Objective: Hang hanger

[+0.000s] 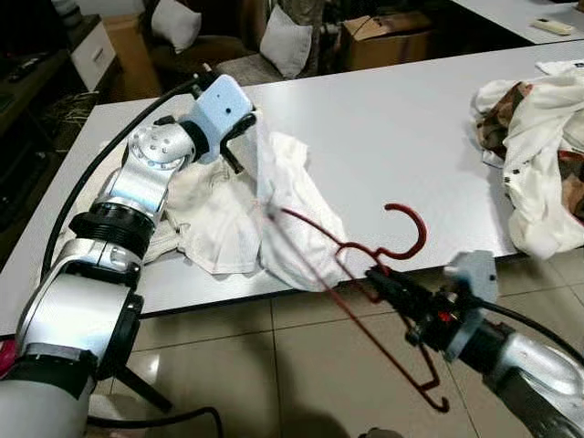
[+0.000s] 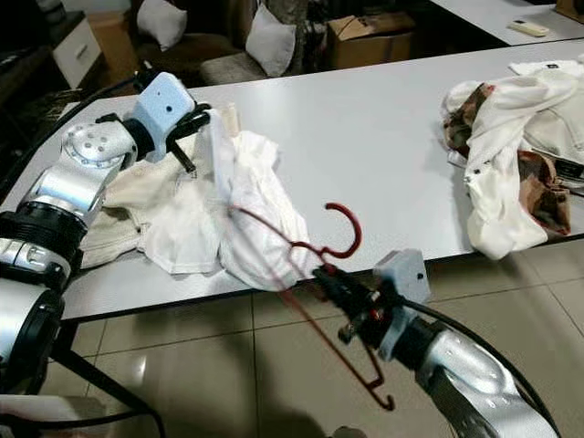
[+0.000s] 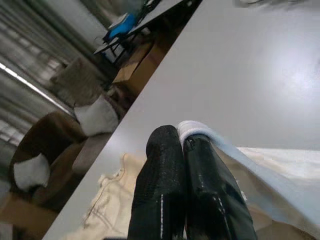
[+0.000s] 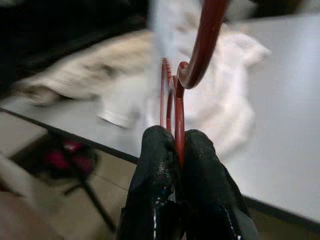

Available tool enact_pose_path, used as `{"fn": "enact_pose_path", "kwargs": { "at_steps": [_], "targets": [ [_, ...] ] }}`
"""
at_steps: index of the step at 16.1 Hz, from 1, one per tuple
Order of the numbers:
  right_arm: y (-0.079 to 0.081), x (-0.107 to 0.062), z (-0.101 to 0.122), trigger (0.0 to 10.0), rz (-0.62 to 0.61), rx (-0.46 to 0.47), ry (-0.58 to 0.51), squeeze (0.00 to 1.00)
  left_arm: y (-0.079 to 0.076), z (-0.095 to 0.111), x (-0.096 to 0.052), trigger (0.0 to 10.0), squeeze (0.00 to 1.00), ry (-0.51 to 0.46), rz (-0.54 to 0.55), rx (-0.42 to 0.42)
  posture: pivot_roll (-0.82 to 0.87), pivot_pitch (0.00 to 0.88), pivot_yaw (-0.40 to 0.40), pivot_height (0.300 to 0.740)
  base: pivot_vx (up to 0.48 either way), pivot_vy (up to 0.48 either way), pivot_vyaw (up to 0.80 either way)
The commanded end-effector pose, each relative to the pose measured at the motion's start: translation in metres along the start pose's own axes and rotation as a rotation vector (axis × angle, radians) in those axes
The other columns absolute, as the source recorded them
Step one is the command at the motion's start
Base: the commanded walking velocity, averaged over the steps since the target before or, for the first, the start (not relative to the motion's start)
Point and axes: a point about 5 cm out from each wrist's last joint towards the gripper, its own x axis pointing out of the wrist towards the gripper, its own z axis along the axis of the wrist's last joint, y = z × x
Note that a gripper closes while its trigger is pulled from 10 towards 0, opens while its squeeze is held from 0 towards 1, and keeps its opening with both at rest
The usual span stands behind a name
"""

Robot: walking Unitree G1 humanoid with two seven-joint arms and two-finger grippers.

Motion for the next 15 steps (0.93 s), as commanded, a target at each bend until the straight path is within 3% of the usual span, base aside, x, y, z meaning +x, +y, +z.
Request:
{"fn": "enact_pose_path", "kwargs": {
  "at_steps": [1,2,5,8,9,10,12,14,15],
  "targets": [
    [-0.021,0.001,-0.002,10.0,-0.171,-0.028,0.023,0.00,0.002,0.002,-0.002,0.0,0.00,-0.008,-0.008,0.012,-0.23,0.000,0.122,0.740,0.000,0.000,0.00],
    [-0.039,-0.001,0.004,10.0,-0.295,-0.043,-0.010,0.00,0.005,0.003,-0.003,0.0,0.00,-0.006,0.013,0.030,-0.23,0.000,0.118,0.740,0.000,0.000,0.00],
    [-0.069,-0.017,0.033,10.0,-0.488,-0.066,-0.173,0.00,0.025,0.018,-0.009,0.0,0.00,-0.066,0.124,0.064,-0.23,0.000,0.115,0.740,0.000,0.000,0.00],
    [-0.082,-0.030,0.057,10.0,-0.564,-0.080,-0.323,0.00,0.034,0.038,-0.012,0.0,0.00,-0.178,0.176,0.057,-0.24,0.000,0.117,0.740,0.000,0.000,0.00],
    [-0.083,-0.035,0.057,10.0,-0.590,-0.071,-0.358,0.00,0.022,0.036,-0.010,0.0,0.00,-0.188,0.102,-0.006,-0.24,0.000,0.123,0.740,0.000,0.000,0.00],
    [-0.082,-0.036,0.046,10.0,-0.602,-0.056,-0.303,0.00,0.000,0.015,-0.008,0.0,0.00,-0.102,-0.007,-0.003,-0.25,0.000,0.131,0.740,0.000,0.000,0.00],
    [-0.081,-0.037,0.033,10.0,-0.620,-0.054,-0.223,0.00,-0.023,-0.006,-0.009,0.0,0.00,-0.026,-0.105,-0.003,-0.25,0.000,0.138,0.740,0.000,0.000,0.00],
    [-0.072,-0.041,0.007,10.0,-0.563,-0.039,-0.069,0.00,-0.071,-0.052,-0.031,0.0,0.00,0.149,-0.308,0.032,-0.26,0.000,0.149,0.740,0.000,0.000,0.00],
    [-0.065,-0.042,0.001,10.0,-0.489,-0.036,-0.021,0.00,-0.084,-0.063,-0.042,0.0,0.00,0.196,-0.409,0.055,-0.26,0.000,0.146,0.740,0.000,0.000,0.00]
  ]
}}
